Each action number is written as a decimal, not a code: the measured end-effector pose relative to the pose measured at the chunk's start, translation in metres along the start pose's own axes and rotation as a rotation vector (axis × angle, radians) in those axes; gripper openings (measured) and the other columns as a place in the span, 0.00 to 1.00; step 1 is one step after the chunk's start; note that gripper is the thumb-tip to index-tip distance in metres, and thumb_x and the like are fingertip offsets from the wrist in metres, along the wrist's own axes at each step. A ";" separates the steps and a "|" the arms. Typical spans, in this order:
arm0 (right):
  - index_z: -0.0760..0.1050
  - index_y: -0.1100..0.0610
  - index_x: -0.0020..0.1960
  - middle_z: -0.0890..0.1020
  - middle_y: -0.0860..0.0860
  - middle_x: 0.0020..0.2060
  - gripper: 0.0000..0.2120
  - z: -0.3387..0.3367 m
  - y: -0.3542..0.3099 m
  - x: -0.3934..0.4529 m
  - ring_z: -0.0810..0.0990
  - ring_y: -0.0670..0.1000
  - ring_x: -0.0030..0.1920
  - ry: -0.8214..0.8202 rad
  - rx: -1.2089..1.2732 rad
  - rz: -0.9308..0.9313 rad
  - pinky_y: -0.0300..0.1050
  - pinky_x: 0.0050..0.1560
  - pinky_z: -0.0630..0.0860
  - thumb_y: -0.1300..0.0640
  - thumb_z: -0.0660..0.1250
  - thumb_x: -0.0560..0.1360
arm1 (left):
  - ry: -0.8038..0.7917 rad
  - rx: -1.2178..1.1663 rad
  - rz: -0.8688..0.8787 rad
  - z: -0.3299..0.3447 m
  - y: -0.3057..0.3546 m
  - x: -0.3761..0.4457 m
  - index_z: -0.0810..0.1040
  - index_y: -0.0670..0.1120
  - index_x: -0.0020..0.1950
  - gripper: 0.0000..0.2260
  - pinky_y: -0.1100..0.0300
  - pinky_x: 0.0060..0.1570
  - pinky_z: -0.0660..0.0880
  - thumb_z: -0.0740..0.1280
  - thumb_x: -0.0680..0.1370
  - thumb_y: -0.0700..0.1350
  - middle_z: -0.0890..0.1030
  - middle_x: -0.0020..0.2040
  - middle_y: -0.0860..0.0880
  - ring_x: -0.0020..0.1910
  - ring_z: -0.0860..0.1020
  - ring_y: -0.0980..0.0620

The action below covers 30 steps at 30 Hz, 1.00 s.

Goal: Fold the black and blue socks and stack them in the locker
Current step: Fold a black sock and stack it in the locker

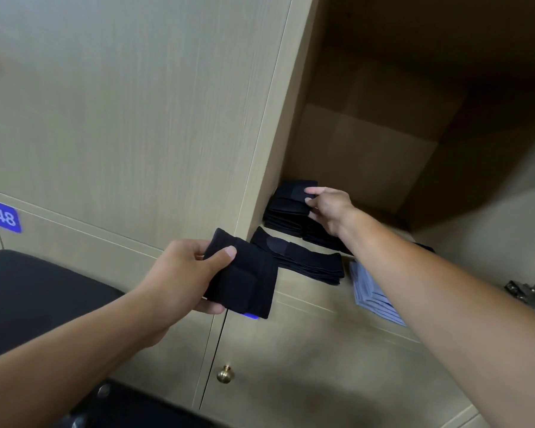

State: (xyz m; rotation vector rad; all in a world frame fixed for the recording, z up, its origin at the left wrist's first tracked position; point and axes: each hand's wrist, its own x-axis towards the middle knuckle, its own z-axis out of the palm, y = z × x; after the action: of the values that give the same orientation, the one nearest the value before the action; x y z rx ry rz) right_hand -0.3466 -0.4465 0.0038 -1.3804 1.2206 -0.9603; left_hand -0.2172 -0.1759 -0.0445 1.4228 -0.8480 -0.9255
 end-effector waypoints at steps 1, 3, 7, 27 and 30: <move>0.82 0.56 0.54 0.80 0.56 0.56 0.15 0.001 0.000 0.000 0.80 0.49 0.54 0.002 -0.017 -0.004 0.37 0.39 0.77 0.73 0.63 0.79 | -0.002 -0.001 0.001 0.000 0.000 0.000 0.85 0.45 0.52 0.10 0.60 0.31 0.79 0.66 0.83 0.49 0.87 0.42 0.46 0.34 0.84 0.52; 0.81 0.57 0.55 0.81 0.56 0.57 0.14 0.004 -0.001 0.001 0.80 0.49 0.55 0.004 -0.048 -0.006 0.38 0.40 0.77 0.72 0.64 0.79 | 0.000 -0.003 0.002 -0.001 0.000 0.001 0.85 0.45 0.52 0.10 0.60 0.32 0.79 0.67 0.83 0.49 0.87 0.42 0.47 0.34 0.84 0.52; 0.78 0.56 0.46 0.81 0.57 0.55 0.13 0.007 0.001 0.003 0.80 0.50 0.55 0.017 -0.101 0.015 0.39 0.40 0.78 0.72 0.64 0.79 | 0.001 -0.006 0.006 -0.002 0.000 0.003 0.85 0.46 0.51 0.09 0.59 0.31 0.80 0.67 0.83 0.48 0.87 0.41 0.47 0.35 0.84 0.52; 0.81 0.51 0.43 0.84 0.52 0.46 0.06 -0.009 0.003 -0.043 0.81 0.53 0.49 -0.005 -0.442 -0.260 0.48 0.57 0.78 0.61 0.72 0.75 | -0.026 -0.009 -0.009 -0.003 0.006 -0.003 0.85 0.43 0.53 0.11 0.59 0.32 0.80 0.66 0.83 0.47 0.86 0.48 0.41 0.36 0.83 0.51; 0.81 0.52 0.46 0.85 0.49 0.43 0.05 -0.016 0.009 -0.092 0.80 0.48 0.41 -0.085 -0.405 -0.286 0.40 0.45 0.74 0.61 0.70 0.77 | -0.020 -0.039 -0.027 -0.002 0.008 -0.004 0.84 0.42 0.52 0.10 0.59 0.33 0.81 0.67 0.83 0.47 0.86 0.46 0.41 0.36 0.84 0.51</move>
State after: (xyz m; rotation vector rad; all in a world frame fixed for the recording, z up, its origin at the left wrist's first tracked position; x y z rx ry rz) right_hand -0.3793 -0.3591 0.0029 -1.9368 1.2163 -0.8640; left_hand -0.2174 -0.1715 -0.0364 1.3964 -0.8233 -0.9728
